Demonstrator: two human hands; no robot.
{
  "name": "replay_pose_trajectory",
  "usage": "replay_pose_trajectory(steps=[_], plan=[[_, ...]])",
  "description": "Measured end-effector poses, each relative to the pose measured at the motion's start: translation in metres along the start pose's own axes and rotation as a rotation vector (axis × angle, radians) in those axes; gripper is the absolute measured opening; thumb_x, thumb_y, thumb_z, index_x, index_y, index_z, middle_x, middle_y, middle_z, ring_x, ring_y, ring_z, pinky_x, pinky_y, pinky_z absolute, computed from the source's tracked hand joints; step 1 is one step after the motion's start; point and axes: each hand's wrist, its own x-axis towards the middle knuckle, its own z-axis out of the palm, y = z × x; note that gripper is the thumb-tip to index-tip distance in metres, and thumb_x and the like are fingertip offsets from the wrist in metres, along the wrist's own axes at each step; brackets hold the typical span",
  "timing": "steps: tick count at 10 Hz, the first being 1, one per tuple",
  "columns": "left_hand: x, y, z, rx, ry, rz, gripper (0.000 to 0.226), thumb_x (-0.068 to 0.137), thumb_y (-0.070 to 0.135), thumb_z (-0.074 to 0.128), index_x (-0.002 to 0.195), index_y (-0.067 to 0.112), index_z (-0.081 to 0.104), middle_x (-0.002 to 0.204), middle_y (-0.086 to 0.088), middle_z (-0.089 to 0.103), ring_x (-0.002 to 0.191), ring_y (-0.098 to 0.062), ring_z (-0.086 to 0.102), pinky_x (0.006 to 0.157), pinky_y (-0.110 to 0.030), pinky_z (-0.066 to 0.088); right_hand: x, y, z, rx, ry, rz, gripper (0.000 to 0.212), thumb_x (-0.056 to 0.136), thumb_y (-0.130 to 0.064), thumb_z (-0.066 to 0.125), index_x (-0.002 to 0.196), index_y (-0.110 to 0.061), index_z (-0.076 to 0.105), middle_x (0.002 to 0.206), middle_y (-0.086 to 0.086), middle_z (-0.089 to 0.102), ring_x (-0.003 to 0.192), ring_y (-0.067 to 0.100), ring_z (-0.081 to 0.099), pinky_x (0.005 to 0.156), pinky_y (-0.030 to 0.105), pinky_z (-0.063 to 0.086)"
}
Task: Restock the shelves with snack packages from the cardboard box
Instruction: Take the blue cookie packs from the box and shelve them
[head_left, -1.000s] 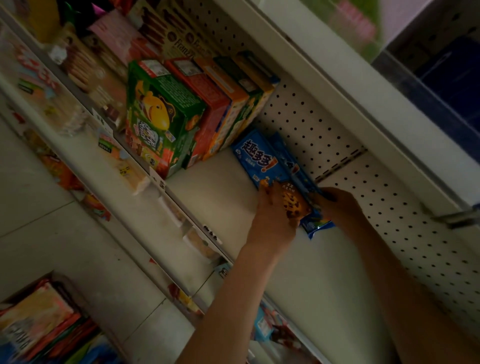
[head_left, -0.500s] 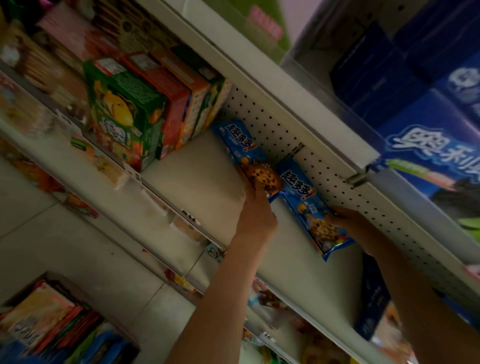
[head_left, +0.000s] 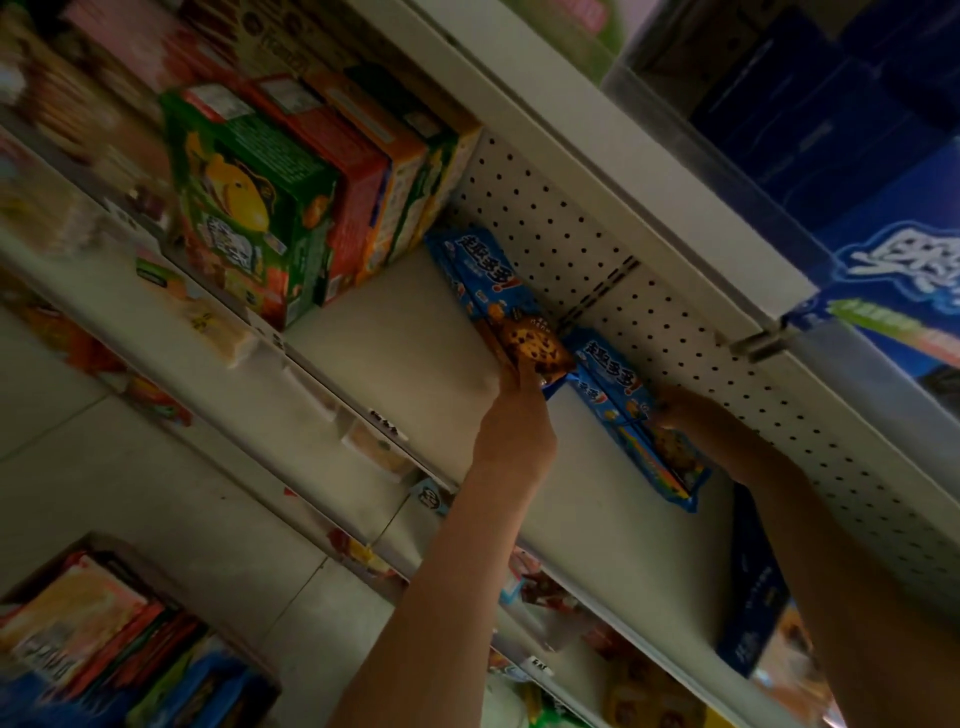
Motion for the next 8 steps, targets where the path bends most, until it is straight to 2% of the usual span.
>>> replay_pose_trajectory(steps=[1, 2, 3, 4, 5, 6, 7, 8], plan=[[-0.002, -0.006, -0.001, 0.007, 0.010, -0.024, 0.075, 0.092, -0.004, 0.040, 0.151, 0.011, -0.004, 0.154, -0.010, 0.024, 0.116, -0.027, 0.053, 0.091, -0.030, 0.045, 0.048, 0.025, 0.017, 0.015, 0.024, -0.041, 0.047, 0.100, -0.012, 0.037, 0.144, -0.003, 0.024, 0.132, 0.000, 0.038, 0.132, 0.026, 0.035, 0.054, 0.002, 0.038], [-0.003, -0.013, -0.003, -0.039, 0.025, -0.044, 0.078, 0.092, -0.001, 0.042, 0.151, 0.012, -0.008, 0.134, -0.013, 0.048, 0.103, -0.028, 0.058, 0.078, -0.033, 0.046, 0.069, 0.016, 0.032, -0.047, 0.034, -0.133, 0.045, 0.097, -0.026, 0.047, 0.138, -0.009, 0.041, 0.135, 0.004, 0.049, 0.121, 0.021, 0.048, 0.071, 0.015, 0.044], [-0.005, -0.013, -0.011, -0.043, -0.020, -0.024, 0.078, 0.093, 0.002, 0.042, 0.151, 0.016, -0.009, 0.130, -0.012, 0.052, 0.102, -0.029, 0.059, 0.082, -0.037, 0.049, 0.079, -0.014, 0.050, -0.088, -0.082, -0.223, 0.043, 0.093, -0.035, 0.053, 0.133, -0.018, 0.049, 0.112, 0.002, 0.056, 0.101, 0.015, 0.055, 0.073, 0.013, 0.042], [-0.002, -0.016, -0.016, -0.066, -0.028, -0.005, 0.082, 0.092, 0.000, 0.043, 0.151, 0.019, -0.011, 0.133, -0.011, 0.050, 0.101, -0.026, 0.059, 0.083, -0.037, 0.050, 0.083, -0.030, 0.055, -0.140, -0.130, -0.276, 0.047, 0.087, -0.036, 0.062, 0.129, -0.017, 0.051, 0.109, 0.005, 0.059, 0.087, 0.014, 0.059, 0.076, 0.021, 0.046], [0.007, -0.019, -0.024, -0.127, -0.005, 0.029, 0.087, 0.089, -0.002, 0.044, 0.150, 0.021, -0.013, 0.140, -0.012, 0.041, 0.104, -0.026, 0.057, 0.086, -0.035, 0.049, 0.092, -0.034, 0.050, -0.225, -0.106, -0.270, 0.050, 0.084, -0.031, 0.067, 0.127, -0.012, 0.052, 0.119, 0.009, 0.060, 0.086, 0.013, 0.055, 0.071, 0.021, 0.045], [0.013, -0.016, -0.041, -0.177, -0.021, 0.042, 0.085, 0.090, -0.005, 0.041, 0.151, 0.025, -0.010, 0.160, -0.005, -0.001, 0.134, -0.026, 0.038, 0.093, -0.026, 0.043, 0.099, -0.041, 0.047, -0.202, -0.077, -0.279, 0.040, 0.087, -0.017, 0.064, 0.124, -0.006, 0.054, 0.119, 0.015, 0.061, 0.094, 0.022, 0.058, 0.075, 0.024, 0.046], [0.019, -0.011, -0.057, -0.234, -0.056, 0.071, 0.077, 0.094, -0.003, 0.038, 0.151, 0.025, -0.005, 0.160, 0.000, -0.001, 0.139, -0.022, 0.030, 0.085, -0.012, 0.036, 0.107, -0.043, 0.047, -0.221, -0.045, -0.277, 0.038, 0.089, -0.009, 0.059, 0.126, -0.004, 0.052, 0.118, 0.017, 0.062, 0.107, 0.029, 0.059, 0.081, 0.026, 0.043], [0.027, -0.006, -0.069, -0.336, -0.074, 0.064, 0.068, 0.095, 0.001, 0.037, 0.151, 0.019, 0.004, 0.158, 0.000, 0.015, 0.141, -0.017, 0.025, 0.101, -0.016, 0.027, 0.114, -0.042, 0.049, -0.172, -0.028, -0.243, 0.044, 0.091, -0.006, 0.055, 0.134, -0.003, 0.044, 0.091, 0.001, 0.055, 0.119, 0.031, 0.052, 0.087, 0.028, 0.041]])
